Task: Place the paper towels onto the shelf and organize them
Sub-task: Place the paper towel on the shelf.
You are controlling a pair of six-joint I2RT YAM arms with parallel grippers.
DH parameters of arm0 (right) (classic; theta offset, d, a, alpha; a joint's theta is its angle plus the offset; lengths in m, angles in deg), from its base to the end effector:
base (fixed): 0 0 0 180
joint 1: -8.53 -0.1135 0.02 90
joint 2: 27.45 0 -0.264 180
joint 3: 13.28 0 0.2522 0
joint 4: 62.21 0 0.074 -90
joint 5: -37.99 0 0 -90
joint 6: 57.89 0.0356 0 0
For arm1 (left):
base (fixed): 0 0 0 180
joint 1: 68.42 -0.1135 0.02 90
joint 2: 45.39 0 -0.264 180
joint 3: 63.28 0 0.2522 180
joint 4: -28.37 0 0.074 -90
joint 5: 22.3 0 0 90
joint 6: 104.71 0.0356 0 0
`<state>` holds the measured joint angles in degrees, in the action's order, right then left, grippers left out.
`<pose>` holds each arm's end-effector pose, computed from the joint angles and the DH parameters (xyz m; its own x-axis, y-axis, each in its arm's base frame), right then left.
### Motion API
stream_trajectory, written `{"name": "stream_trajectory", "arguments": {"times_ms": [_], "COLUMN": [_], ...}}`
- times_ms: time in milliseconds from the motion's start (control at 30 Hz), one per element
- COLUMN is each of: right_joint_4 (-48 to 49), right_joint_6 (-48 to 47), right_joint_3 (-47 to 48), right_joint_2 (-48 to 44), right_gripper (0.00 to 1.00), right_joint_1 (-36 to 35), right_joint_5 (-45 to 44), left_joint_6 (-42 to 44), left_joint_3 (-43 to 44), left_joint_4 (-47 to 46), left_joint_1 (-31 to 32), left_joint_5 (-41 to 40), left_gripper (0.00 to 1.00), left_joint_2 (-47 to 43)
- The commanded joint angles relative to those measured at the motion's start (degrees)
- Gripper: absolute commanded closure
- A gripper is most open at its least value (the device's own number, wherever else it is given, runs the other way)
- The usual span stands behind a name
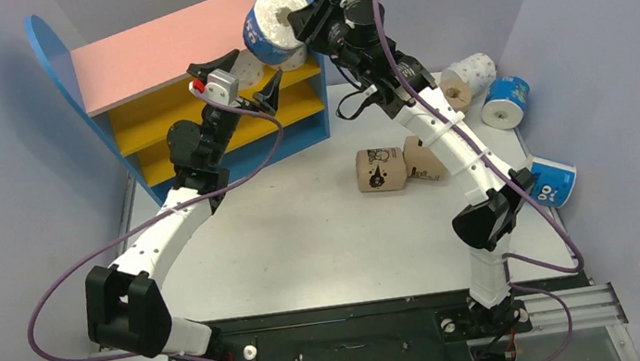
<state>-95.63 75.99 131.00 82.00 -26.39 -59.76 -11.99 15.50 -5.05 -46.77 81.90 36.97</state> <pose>0.3505 0.2389 0.5092 -0.3020 0.6268 -0.7183 -0.3431 0.6315 0.6953 0.3042 -0.1301 0.4134 0.4883 -0.1443 -0.8606 0.5329 0.8303 0.1631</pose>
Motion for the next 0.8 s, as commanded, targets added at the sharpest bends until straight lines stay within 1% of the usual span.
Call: {"name": "stream_trajectory", "arguments": {"times_ms": [0, 200, 533, 767], "right_joint_4": [8.7, 10.6, 10.5, 10.4], "right_joint_6": [1.3, 1.6, 1.7, 1.5], "right_joint_3": [2.8, 2.6, 3.3, 3.0], "right_joint_2": [-0.4, 0.3, 1.5, 2.1], "right_gripper": [0.79, 0.80, 0.79, 0.77], "right_joint_1": [0.3, 0.4, 0.5, 1.0], "right_joint_5": [-1.9, -2.3, -1.6, 0.1], "left_joint_6": [1.6, 1.7, 1.6, 2.2], "left_joint_3": [1.5, 3.6, 11.1, 12.7], "left_joint_4": [-4.7, -4.2, -2.7, -3.0], "left_joint_1": [-0.3, -0.2, 1.0, 2.0], "left_joint_5": [-2.9, -1.6, 0.3, -0.1], "left_gripper": [0.04, 0.04, 0.04, 0.04], "left_joint_2": [-0.7, 1.2, 7.7, 9.8]}}
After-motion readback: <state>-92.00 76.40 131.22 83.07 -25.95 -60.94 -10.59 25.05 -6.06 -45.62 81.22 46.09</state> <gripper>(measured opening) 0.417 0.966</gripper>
